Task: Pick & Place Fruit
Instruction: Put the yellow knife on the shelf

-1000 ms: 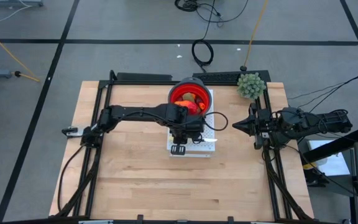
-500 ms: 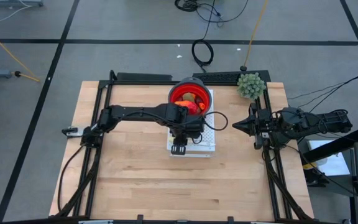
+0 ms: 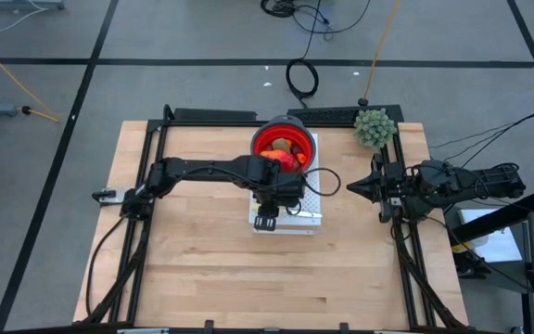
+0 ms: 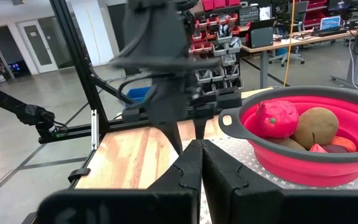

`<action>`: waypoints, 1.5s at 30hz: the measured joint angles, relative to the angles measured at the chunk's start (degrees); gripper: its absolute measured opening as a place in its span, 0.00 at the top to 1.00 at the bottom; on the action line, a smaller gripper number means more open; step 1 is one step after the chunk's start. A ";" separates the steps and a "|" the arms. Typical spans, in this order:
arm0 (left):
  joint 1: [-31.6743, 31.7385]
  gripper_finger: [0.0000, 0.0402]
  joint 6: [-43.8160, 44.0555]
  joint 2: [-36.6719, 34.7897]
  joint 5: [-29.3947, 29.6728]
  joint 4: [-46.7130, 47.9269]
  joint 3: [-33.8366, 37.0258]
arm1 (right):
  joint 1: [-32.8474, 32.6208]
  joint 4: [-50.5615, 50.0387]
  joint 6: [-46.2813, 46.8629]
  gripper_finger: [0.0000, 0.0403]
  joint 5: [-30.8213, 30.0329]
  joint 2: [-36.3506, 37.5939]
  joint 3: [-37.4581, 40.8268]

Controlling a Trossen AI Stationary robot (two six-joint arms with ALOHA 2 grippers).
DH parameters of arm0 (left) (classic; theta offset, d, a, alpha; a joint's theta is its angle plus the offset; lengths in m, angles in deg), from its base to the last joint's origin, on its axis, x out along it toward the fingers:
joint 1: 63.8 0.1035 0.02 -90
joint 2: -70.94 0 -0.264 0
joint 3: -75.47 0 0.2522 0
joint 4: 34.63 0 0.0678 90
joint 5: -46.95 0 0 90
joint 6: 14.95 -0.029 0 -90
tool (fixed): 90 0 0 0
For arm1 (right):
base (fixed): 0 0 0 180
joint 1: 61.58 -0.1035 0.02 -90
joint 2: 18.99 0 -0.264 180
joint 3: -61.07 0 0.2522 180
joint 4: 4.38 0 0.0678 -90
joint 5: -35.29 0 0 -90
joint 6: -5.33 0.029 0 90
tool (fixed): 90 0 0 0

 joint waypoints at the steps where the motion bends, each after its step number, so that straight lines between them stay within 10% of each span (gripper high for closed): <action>1: -0.37 0.63 -1.36 0.16 0.72 -0.27 0.02 | 0.00 0.00 0.00 1.00 0.02 0.00 0.00; 45: -3.18 0.66 -8.54 3.49 9.28 -7.58 0.43 | -0.02 -1.08 1.57 1.00 0.21 -0.02 -0.02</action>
